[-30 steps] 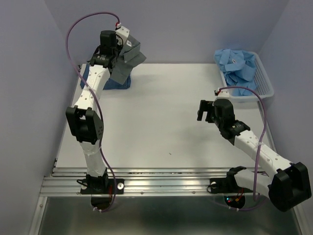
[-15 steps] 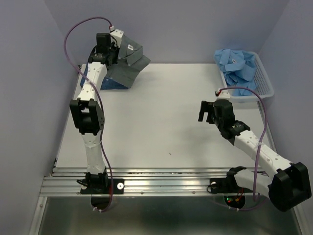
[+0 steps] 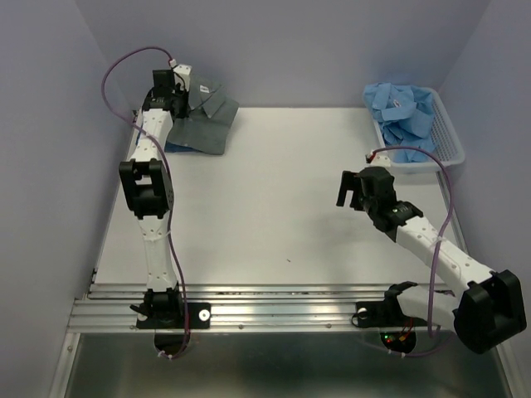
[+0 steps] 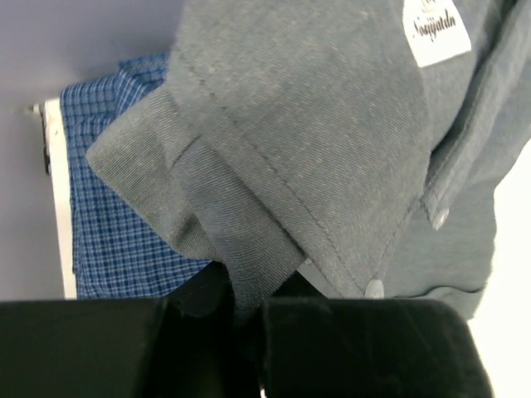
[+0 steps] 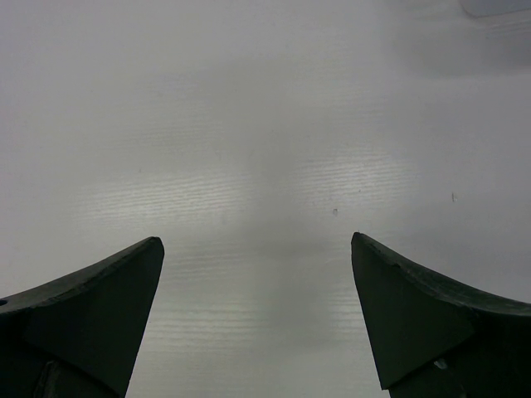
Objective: Fold and stack the long sleeve shirts
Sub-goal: Neatly place the folded shirt to the corner
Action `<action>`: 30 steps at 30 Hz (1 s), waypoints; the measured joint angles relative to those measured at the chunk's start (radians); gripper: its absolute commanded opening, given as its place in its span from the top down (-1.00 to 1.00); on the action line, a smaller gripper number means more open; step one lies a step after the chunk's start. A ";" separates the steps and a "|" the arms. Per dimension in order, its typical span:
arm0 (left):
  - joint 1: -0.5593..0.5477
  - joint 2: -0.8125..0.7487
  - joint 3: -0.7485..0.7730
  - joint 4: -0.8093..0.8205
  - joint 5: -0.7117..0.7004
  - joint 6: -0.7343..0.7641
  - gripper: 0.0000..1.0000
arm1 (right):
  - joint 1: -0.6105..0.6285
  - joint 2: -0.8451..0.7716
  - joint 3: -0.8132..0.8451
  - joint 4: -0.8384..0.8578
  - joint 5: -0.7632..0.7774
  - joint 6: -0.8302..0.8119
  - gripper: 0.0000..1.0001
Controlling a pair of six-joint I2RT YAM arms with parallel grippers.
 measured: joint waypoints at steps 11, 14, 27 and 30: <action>0.061 0.106 0.031 0.014 -0.146 -0.021 -0.97 | 0.000 0.002 0.011 -0.047 0.030 0.032 -1.00; 0.060 0.122 0.059 0.016 -0.204 -0.023 -0.98 | 0.000 0.014 0.023 -0.058 0.031 0.039 -1.00; 0.101 -0.084 0.061 0.018 -0.425 -0.180 -0.97 | 0.000 0.024 0.042 -0.065 0.080 0.072 -1.00; 0.105 -0.304 -0.100 0.035 -0.373 -0.274 -0.97 | 0.000 -0.002 0.039 -0.057 0.116 0.104 -1.00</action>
